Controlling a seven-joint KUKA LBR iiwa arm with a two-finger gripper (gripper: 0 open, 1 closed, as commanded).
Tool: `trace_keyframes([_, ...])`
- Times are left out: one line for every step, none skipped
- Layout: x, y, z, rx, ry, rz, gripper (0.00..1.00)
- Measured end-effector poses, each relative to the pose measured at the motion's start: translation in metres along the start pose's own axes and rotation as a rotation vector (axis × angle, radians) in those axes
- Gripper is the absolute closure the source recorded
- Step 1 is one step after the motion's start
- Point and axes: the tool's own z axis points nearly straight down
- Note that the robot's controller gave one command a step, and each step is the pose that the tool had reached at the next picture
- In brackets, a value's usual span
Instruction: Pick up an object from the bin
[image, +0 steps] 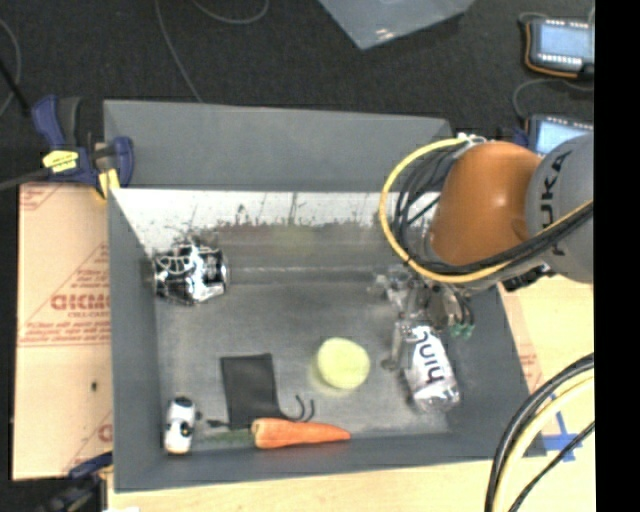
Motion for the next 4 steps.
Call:
trace_keyframes([0.000,0.000,0.000,0.000,0.000,0.000,0.00])
trace_keyframes([0.009,-0.007,0.038,-0.001,-0.009,0.053,0.00])
trace_keyframes([0.013,0.011,0.068,0.001,-0.001,0.124,0.00])
trace_keyframes([0.015,0.040,0.066,-0.002,-0.005,0.240,0.00])
